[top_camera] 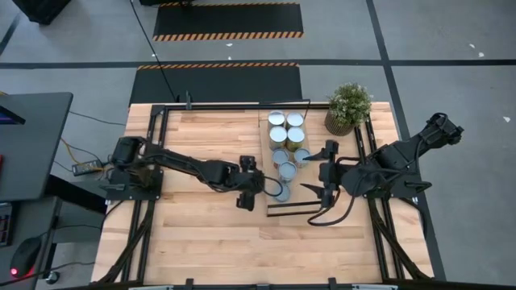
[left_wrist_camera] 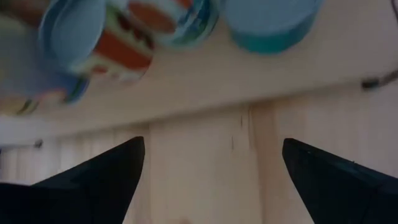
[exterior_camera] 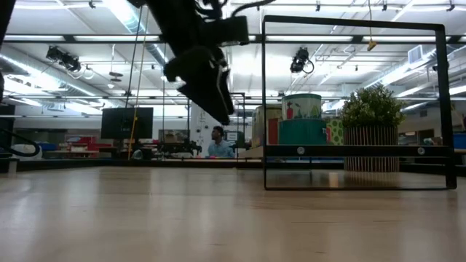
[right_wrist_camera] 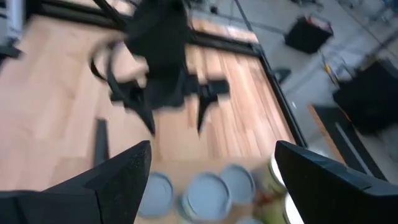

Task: Pick and place cans onto a shelf
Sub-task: Adjust the cans on the shelf, then return to Home Position

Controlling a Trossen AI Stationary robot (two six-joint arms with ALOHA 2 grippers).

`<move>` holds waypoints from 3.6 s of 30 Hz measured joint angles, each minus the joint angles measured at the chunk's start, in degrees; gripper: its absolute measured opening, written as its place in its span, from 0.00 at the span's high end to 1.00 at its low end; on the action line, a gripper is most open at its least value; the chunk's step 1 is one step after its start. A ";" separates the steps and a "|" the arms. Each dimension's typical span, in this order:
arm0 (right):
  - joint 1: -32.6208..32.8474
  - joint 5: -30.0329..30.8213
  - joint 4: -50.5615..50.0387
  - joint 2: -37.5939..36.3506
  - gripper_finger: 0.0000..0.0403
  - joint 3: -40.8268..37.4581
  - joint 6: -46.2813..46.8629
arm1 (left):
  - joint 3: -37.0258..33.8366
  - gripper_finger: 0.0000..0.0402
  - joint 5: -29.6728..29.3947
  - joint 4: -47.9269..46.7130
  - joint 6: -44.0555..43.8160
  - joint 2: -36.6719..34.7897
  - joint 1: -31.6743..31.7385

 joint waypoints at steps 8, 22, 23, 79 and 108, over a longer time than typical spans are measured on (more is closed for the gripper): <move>-2.21 1.38 -6.37 0.07 0.13 -3.00 7.99 | -3.81 0.04 -3.22 -5.69 -7.94 -6.82 -3.49; -2.42 -1.82 8.70 -8.91 0.13 -17.73 7.45 | -24.81 0.04 -6.23 6.13 -20.89 -23.50 -11.55; -2.38 -1.83 11.01 -10.28 0.13 -19.20 7.15 | -26.12 0.04 -6.40 7.18 -21.41 -25.05 -11.88; -34.38 -32.83 19.54 3.04 0.13 -30.14 3.67 | -71.17 0.12 -17.28 38.81 -14.17 -90.68 -16.01; -30.18 -28.00 13.75 -9.36 0.13 -31.10 4.69 | -72.74 0.40 -18.42 32.60 -15.41 -95.50 -18.95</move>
